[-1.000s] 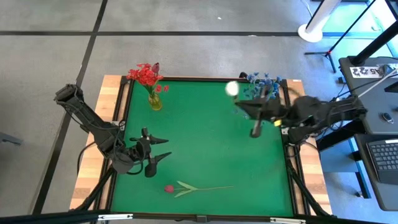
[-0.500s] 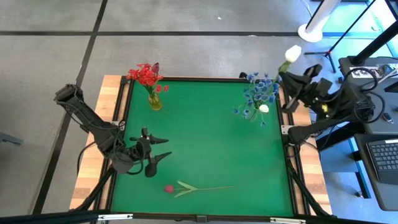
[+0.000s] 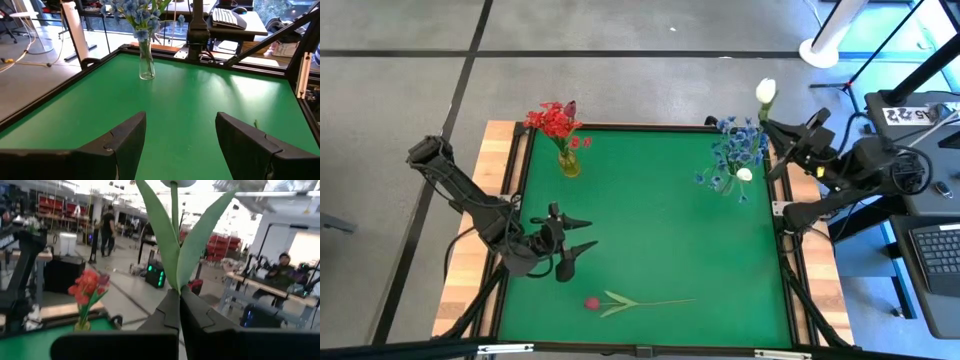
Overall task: Sort flowers into vase by color
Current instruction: Put the white flower into the transparent vase
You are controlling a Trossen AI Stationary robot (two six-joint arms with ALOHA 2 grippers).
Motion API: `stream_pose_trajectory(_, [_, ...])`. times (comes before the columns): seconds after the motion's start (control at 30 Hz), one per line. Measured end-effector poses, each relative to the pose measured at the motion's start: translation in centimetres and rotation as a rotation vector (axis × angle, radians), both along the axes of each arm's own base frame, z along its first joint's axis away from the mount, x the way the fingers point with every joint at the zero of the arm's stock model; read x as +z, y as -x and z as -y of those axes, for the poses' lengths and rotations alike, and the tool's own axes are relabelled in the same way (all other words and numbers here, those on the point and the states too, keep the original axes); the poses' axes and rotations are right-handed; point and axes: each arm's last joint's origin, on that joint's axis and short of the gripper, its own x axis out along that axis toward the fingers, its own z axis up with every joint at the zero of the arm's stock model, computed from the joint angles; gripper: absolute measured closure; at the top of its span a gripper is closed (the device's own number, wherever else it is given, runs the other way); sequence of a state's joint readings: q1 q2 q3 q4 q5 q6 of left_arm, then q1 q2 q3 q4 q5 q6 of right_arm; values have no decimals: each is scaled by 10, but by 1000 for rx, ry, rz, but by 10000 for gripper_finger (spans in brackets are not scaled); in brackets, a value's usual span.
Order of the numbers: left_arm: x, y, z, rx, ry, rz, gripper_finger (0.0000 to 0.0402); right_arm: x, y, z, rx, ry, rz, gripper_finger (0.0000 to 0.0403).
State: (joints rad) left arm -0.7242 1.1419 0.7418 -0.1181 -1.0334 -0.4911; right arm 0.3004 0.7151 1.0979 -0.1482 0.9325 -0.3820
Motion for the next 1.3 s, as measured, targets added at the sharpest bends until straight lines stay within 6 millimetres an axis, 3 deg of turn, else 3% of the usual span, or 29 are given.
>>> stream_pose_trajectory(0.33, [0, 0, 0, 0, -1, -1, 168, -8, -2, -1, 49, -67, -21, 402])
stream_pose_trajectory(0.63, [0, 0, 0, 0, -1, -1, 168, -54, -23, -7, 22, -65, -65, 402])
stream_pose_trajectory(0.97, [0, 0, 0, 0, -2, -1, 168, -91, -12, -2, -74, 0, 4, 402])
stream_pose_trajectory(1.3, [0, 0, 0, 0, -2, -1, 168, -102, -8, -1, -127, 42, -13, 402])
